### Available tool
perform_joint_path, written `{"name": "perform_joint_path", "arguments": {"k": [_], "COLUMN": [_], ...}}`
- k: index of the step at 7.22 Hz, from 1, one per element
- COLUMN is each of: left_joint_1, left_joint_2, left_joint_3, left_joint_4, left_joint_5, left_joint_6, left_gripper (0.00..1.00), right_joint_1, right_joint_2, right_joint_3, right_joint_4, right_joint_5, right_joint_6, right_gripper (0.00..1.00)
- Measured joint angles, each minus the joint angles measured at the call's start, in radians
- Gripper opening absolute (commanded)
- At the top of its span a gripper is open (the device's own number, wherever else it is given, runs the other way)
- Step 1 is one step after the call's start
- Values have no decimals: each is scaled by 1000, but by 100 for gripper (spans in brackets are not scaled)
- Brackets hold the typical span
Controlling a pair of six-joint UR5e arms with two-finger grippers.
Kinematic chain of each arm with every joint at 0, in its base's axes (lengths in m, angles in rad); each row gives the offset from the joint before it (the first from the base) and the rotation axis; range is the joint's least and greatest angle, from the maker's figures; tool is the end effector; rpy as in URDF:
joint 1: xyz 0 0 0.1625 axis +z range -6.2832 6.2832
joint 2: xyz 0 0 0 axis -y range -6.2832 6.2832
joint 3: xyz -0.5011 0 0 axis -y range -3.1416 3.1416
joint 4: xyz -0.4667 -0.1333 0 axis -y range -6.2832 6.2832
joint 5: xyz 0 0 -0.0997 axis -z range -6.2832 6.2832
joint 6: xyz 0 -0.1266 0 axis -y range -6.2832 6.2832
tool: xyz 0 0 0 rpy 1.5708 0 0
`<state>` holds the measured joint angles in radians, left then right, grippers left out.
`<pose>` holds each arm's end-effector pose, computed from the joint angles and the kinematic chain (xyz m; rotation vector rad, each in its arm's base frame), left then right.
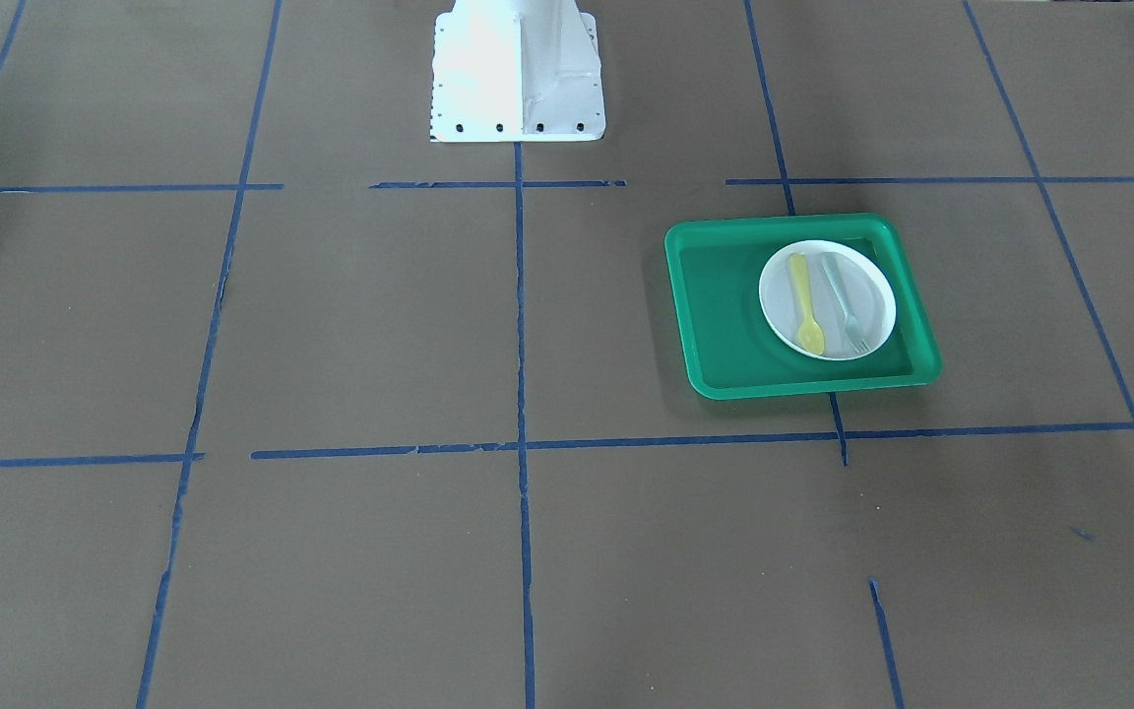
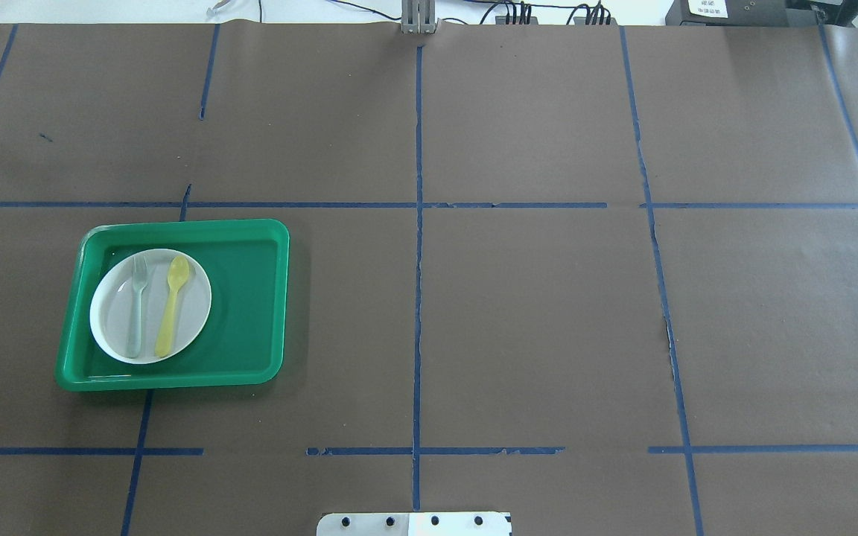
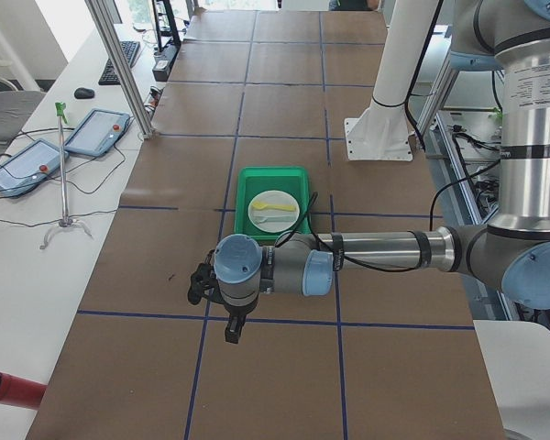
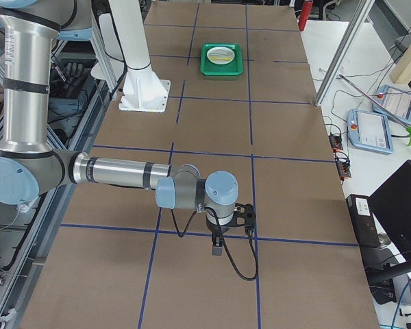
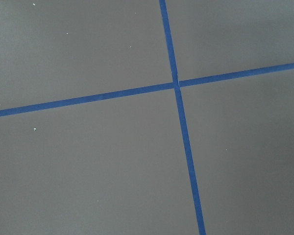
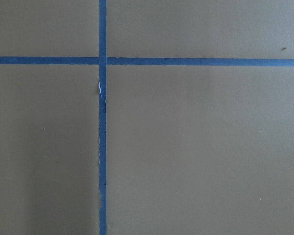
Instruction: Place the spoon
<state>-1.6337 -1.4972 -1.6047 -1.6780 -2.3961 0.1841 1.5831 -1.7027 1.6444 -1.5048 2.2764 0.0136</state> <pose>-0.0738 -0.5312 0.7597 0.1649 0.8116 0.1421 0.0574 -0.4998 0.7820 0.0069 -0.7056 0.0221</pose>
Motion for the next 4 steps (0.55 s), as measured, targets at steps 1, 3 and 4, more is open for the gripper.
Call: {"name": "perform_joint_path", "arguments": {"k": [1, 3, 4], "left_joint_1": [0, 0, 0], "left_joint_2": [0, -2, -5], "left_joint_3": [0, 2, 0], "left_joint_4": [-5, -14, -16], "left_joint_5": [0, -1, -1], "left_joint_6": [0, -4, -7], "left_gripper": [100, 100, 100], "right_joint_1": [0, 0, 0], "right_joint_2": [0, 0, 0], "right_joint_3": [0, 0, 0], "right_joint_4": [0, 0, 0], "right_joint_5": [0, 0, 0], "right_joint_6": [0, 0, 0], "right_gripper": [100, 100, 100]}}
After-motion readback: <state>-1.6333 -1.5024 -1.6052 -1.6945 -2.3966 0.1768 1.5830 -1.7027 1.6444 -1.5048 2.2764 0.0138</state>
